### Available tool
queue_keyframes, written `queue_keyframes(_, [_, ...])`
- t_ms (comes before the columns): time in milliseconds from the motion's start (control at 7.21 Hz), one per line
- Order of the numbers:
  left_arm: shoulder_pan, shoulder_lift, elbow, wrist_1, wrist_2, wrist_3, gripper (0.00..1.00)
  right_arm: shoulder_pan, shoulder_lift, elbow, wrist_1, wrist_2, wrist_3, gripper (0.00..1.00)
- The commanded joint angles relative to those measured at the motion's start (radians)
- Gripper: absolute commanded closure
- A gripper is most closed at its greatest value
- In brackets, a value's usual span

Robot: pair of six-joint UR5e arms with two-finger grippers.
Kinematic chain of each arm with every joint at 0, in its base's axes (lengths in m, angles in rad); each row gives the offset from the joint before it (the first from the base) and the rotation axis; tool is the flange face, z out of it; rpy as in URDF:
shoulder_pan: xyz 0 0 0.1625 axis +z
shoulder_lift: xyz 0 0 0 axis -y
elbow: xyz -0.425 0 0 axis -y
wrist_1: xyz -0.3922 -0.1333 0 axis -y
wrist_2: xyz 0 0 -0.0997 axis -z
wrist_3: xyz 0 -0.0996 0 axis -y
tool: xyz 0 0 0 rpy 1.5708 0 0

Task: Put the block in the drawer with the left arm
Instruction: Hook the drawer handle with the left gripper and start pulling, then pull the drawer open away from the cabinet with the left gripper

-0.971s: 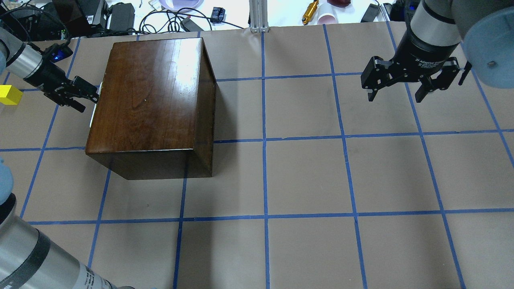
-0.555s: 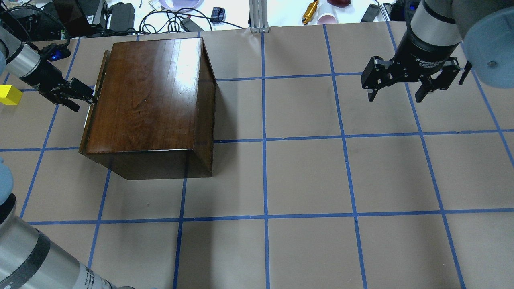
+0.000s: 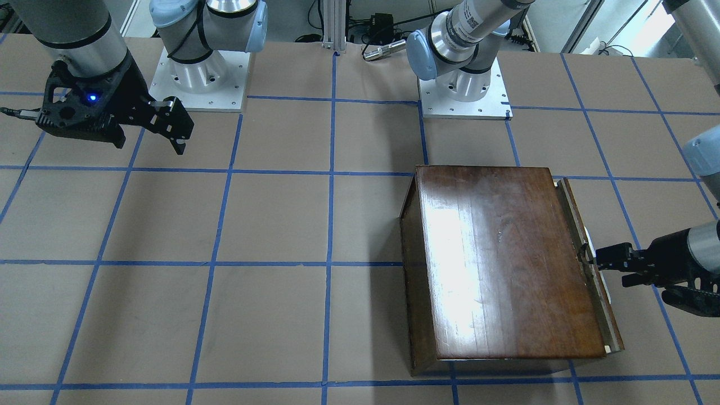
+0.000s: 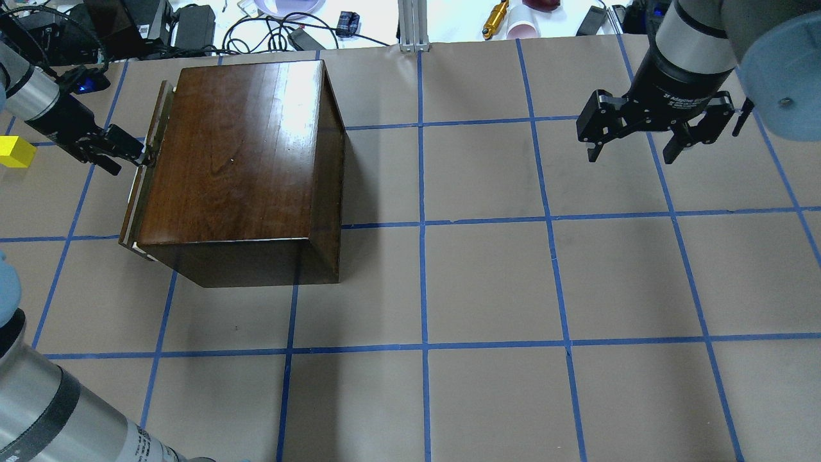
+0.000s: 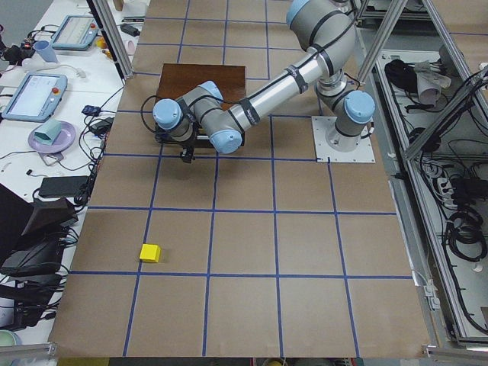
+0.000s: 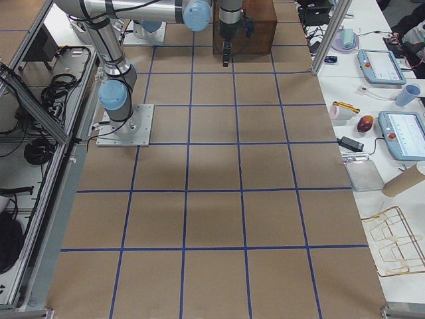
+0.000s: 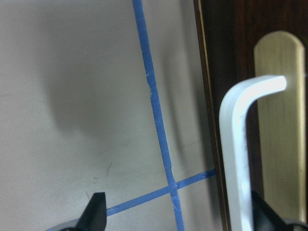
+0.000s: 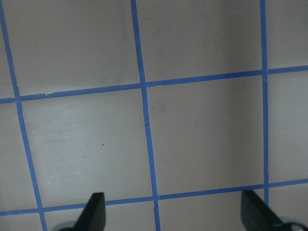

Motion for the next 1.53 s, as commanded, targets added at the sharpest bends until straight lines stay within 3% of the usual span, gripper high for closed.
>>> queue_keyframes(0, [0.007, 0.004, 0.001, -0.011, -0.001, 0.023, 0.00, 0.000, 0.000, 0.000, 0.000, 0.000, 0.000, 0.00])
queue_keyframes(1387, [0.040, -0.027, 0.053, -0.002, 0.010, 0.098, 0.00, 0.000, 0.000, -0.001, 0.000, 0.000, 0.000, 0.00])
